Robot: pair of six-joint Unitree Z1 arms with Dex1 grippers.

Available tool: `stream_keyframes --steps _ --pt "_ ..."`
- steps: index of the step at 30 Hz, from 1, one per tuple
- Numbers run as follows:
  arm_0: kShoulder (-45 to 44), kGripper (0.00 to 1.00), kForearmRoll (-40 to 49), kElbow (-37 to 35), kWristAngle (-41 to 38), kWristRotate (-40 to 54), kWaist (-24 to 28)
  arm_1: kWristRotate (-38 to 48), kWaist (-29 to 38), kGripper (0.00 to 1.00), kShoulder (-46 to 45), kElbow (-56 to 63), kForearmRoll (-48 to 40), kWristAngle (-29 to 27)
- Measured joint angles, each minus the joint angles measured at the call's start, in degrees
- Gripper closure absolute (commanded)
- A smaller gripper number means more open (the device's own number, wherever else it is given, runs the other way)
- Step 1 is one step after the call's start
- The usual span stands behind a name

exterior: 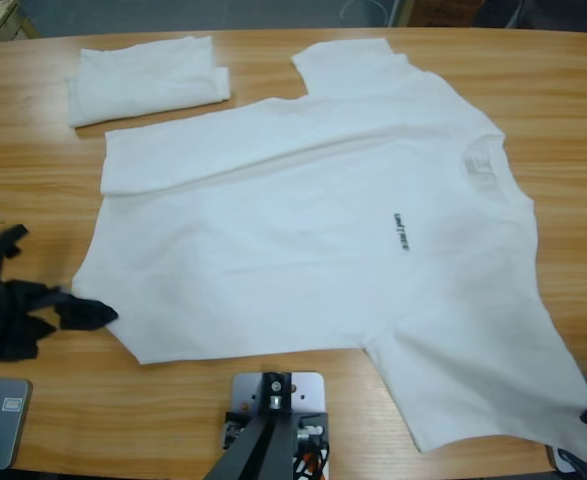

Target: Fold clothes

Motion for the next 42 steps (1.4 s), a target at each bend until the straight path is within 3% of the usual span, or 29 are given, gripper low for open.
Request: stream_keyframes --steps 3,10,14,18,21,29,35,38,42 --pt "2.78 0.216 -1.04 0.27 0.0 -7.71 -5.37 0.0 0.0 1.0 0.0 0.0 -0.62 0.0" --pt "6.73 0.262 -6.07 2.34 4.3 -24.0 -16.58 0.0 0.01 1.0 -0.04 0.0 -0.7 0.0" --pt "7.44 0.345 -16.01 6.34 8.59 -35.03 -20.69 0.0 0.01 1.0 -0.06 0.0 -0.7 0.0" --pt "12.7 0.345 -26.46 7.27 11.31 -46.4 -25.7 0.0 0.01 1.0 -0.1 0.0 -0.7 0.0" --pt "15.34 0.343 -29.59 7.34 13.37 -52.57 -28.69 0.0 0.01 1.0 -0.35 0.0 -0.7 0.0" --pt "14.05 0.239 -27.05 8.58 20.19 -57.34 -30.64 0.0 0.01 1.0 -2.33 0.02 -0.79 0.0" --pt "10.32 0.247 -21.81 8.92 29.53 -57.84 -30.89 0.0 0.01 1.0 -2.62 0.04 -1.02 0.0" --pt "10.28 0.367 -21.66 8.94 30.65 -58.36 -30.89 0.0 0.01 1.0 -2.68 0.11 -1.17 0.0" --pt "10.22 0.334 -21.36 9.28 30.93 -58.44 -30.99 0.0 0.01 1.0 -2.76 0.32 -1.37 0.0"
